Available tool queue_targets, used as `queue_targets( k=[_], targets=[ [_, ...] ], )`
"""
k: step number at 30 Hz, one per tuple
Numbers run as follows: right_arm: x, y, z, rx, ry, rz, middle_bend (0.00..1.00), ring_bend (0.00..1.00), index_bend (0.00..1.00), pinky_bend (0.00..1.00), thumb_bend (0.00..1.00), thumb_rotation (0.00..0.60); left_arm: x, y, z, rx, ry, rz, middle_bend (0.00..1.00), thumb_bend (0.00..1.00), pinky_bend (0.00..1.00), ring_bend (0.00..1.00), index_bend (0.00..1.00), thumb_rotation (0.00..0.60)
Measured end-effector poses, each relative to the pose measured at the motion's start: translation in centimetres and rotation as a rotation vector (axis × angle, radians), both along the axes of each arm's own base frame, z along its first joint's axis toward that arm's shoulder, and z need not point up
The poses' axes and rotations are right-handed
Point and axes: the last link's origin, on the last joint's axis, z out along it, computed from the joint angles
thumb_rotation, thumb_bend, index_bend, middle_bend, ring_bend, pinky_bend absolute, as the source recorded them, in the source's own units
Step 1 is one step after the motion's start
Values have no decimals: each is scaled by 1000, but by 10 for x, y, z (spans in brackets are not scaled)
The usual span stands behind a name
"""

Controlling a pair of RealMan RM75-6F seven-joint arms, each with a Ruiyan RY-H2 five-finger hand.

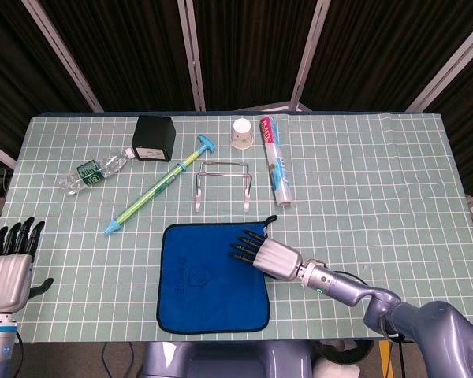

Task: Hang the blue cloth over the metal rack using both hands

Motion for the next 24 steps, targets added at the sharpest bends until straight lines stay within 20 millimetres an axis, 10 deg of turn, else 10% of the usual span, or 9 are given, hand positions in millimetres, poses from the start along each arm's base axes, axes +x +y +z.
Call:
queue_targets(
  k=[8, 17, 24],
  targets=[
    [1, 2, -2, 18, -20, -12, 71, 0, 241, 0, 337, 600, 0, 0, 0, -3, -2, 0, 0, 0, 0, 0, 0, 600],
    [1, 4, -4, 39, -47, -28, 88, 0, 638, 0, 411, 600, 0, 2, -2, -15, -1, -6, 0, 0, 0, 0, 0, 600],
    [3, 6, -6, 57, -66, -44, 93, 0, 725, 0, 447, 600, 4, 15, -8, -33, -9, -105, 0, 0, 0, 0, 20, 600]
  ],
)
